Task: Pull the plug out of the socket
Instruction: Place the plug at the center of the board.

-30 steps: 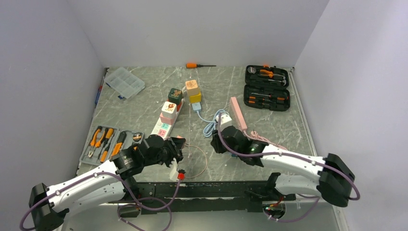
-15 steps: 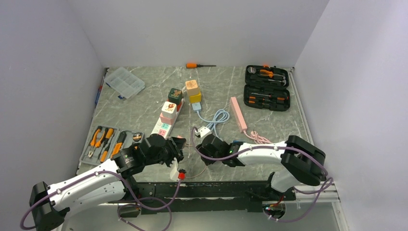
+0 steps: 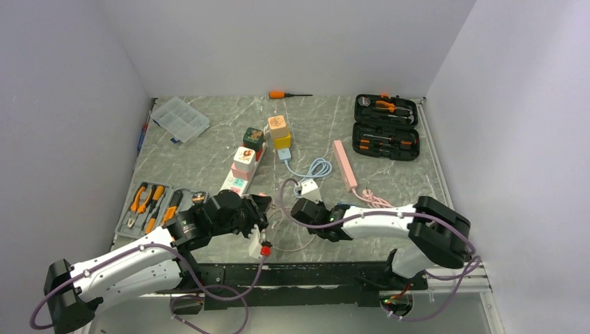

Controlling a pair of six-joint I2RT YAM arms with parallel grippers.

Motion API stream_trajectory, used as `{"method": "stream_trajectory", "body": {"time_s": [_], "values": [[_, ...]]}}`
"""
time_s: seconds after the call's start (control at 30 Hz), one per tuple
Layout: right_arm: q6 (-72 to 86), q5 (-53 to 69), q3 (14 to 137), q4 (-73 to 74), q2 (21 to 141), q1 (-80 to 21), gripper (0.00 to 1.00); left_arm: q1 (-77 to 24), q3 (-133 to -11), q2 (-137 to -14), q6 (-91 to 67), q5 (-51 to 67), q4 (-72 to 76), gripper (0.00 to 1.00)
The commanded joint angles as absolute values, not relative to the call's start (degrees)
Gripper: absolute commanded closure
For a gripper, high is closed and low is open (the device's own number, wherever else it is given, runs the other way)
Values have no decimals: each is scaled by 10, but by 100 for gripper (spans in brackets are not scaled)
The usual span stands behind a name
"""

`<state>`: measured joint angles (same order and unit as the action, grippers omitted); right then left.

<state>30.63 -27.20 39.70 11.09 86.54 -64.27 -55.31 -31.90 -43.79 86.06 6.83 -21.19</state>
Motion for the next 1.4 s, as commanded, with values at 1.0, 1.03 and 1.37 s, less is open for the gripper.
{"method": "stream_trajectory", "body": {"time_s": [1.0,1.03,1.37], "values": [[386,-378,439,360,411,-288,59,-683,-1006,-1119,630,152,-434,100],[384,-370,444,364,407,-276,57,-684,-1019,-1136,627,147,-433,100],[363,-364,491,386,398,-247,15,-705,-1076,-1231,640,135,-371,99]]}}
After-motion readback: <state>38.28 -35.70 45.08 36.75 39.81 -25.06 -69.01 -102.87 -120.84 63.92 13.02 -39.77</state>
